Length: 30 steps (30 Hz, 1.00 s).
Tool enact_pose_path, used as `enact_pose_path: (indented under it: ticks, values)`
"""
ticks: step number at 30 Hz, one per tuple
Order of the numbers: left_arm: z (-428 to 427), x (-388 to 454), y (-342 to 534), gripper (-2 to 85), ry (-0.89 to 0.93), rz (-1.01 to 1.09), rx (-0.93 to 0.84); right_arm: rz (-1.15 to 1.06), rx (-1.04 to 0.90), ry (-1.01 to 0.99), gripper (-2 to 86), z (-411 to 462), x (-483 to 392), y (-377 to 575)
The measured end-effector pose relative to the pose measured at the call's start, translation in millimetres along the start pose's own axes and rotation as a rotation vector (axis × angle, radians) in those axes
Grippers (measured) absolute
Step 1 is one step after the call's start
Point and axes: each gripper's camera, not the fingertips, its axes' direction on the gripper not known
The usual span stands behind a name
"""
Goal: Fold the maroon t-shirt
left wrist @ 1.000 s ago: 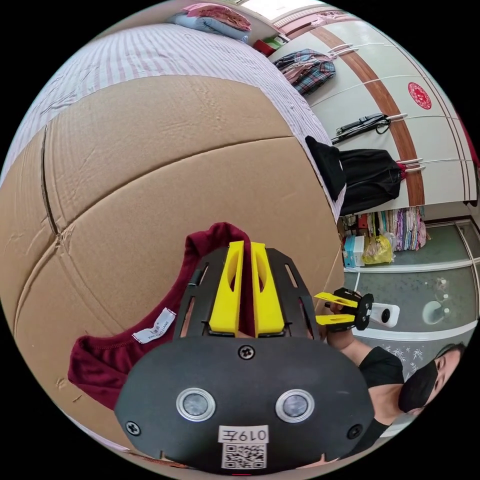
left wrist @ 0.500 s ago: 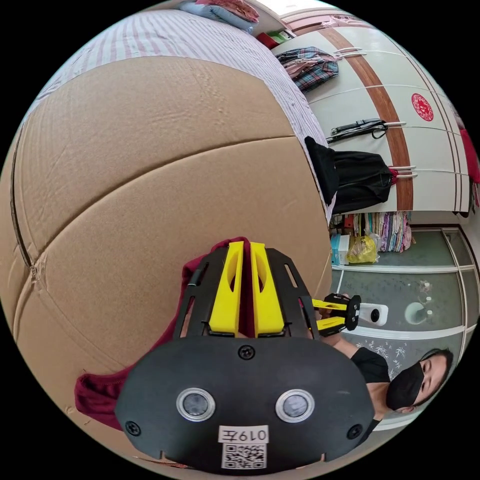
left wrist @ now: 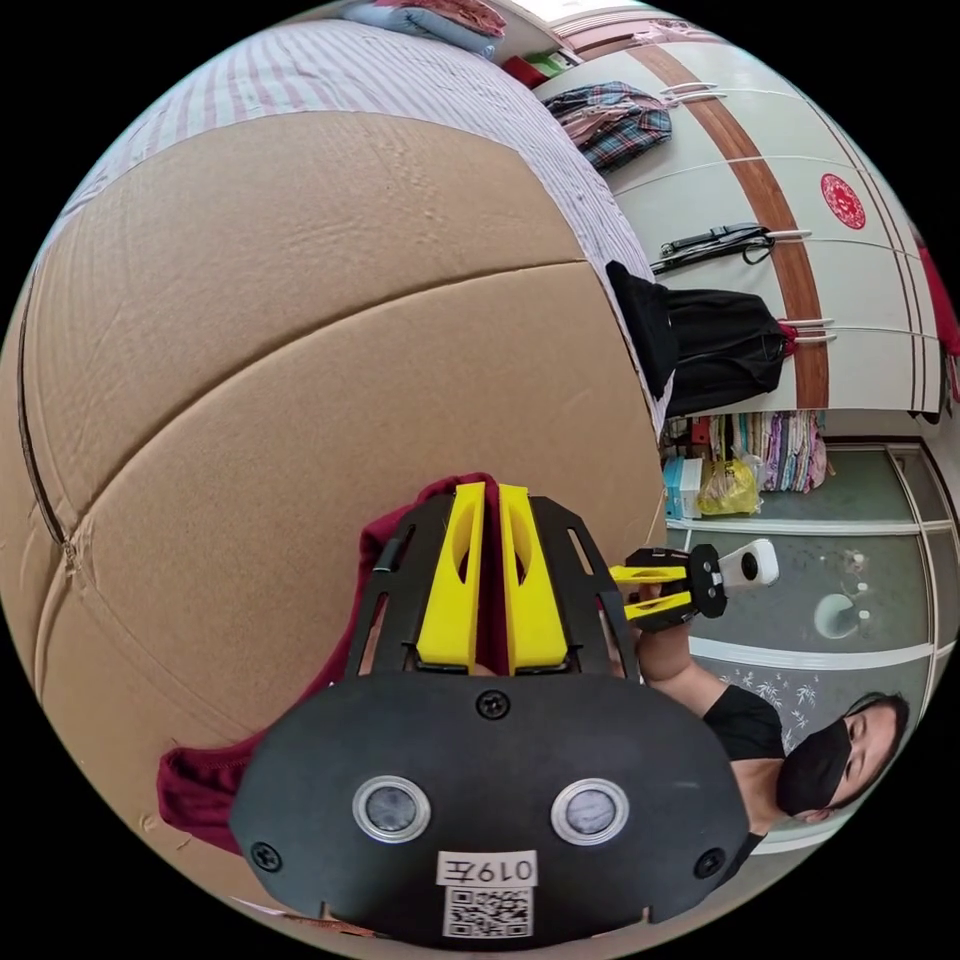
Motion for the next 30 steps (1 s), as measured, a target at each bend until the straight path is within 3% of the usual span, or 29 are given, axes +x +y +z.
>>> enact_pose_path:
  ticks: [11, 30]
  values:
    - [3, 3, -14, 1.7, 0.02, -0.038, 0.03, 0.223, 0.058, -0.102, 0.7, -12, 72, -4]
    - [-20, 57, 3, 2.1, -0.065, 0.036, -0.034, 0.181, 0.035, -0.018, 4.0, -14, 90, -27]
